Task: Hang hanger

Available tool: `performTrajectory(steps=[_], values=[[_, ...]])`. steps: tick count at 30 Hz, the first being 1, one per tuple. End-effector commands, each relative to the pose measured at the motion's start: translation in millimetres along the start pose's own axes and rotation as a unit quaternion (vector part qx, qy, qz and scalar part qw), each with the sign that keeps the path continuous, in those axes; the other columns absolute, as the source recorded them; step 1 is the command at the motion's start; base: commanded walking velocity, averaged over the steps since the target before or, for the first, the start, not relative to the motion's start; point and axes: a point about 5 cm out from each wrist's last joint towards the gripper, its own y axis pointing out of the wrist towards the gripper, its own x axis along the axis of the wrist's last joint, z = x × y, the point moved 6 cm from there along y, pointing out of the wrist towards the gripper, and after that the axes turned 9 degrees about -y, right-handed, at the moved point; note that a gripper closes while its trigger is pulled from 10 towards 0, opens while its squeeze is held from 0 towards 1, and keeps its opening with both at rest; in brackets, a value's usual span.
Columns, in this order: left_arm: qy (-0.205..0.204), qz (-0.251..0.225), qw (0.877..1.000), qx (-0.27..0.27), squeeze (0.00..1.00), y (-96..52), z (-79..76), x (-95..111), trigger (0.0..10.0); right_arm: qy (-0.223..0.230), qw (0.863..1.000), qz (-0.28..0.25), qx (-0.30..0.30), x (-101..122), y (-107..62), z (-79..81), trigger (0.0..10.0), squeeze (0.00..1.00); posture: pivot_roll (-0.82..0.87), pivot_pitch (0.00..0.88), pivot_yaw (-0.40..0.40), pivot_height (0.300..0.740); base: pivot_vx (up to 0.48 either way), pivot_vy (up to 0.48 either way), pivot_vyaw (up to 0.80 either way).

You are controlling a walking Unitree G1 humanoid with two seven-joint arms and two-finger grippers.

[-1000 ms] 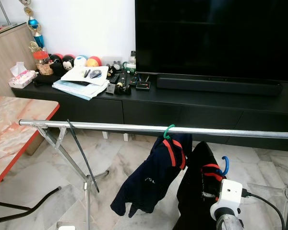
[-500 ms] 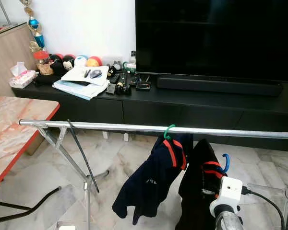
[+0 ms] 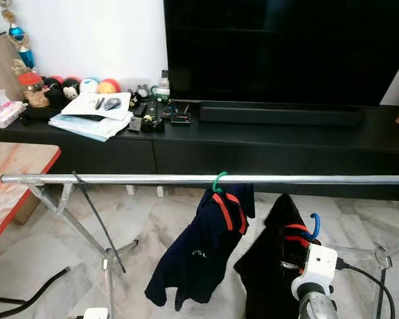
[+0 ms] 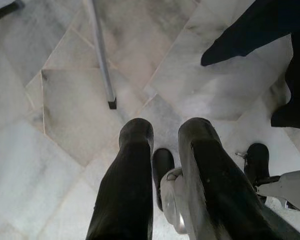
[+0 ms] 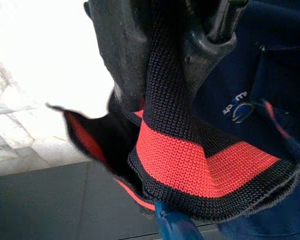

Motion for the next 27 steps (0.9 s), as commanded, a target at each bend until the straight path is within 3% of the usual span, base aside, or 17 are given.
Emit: performTrajectory(steps=[1,27], values=[[-0.009,0.009,1.0,0.006,0.0,-2.3,3.7,-8.0,10.0,0.004,1.0,-0.011,0.003,7.4,2.1,2.0,10.0,0.0,0.11,0.0,0.011,0.74,-0.27,0.0,0.0],[-0.011,0.016,1.0,0.007,0.0,-3.1,3.7,-12.3,10.0,0.0,1.0,-0.001,0.002,5.1,4.2,3.3,10.0,0.0,0.12,0.004,0.01,0.74,-0.278,0.0,0.0]])
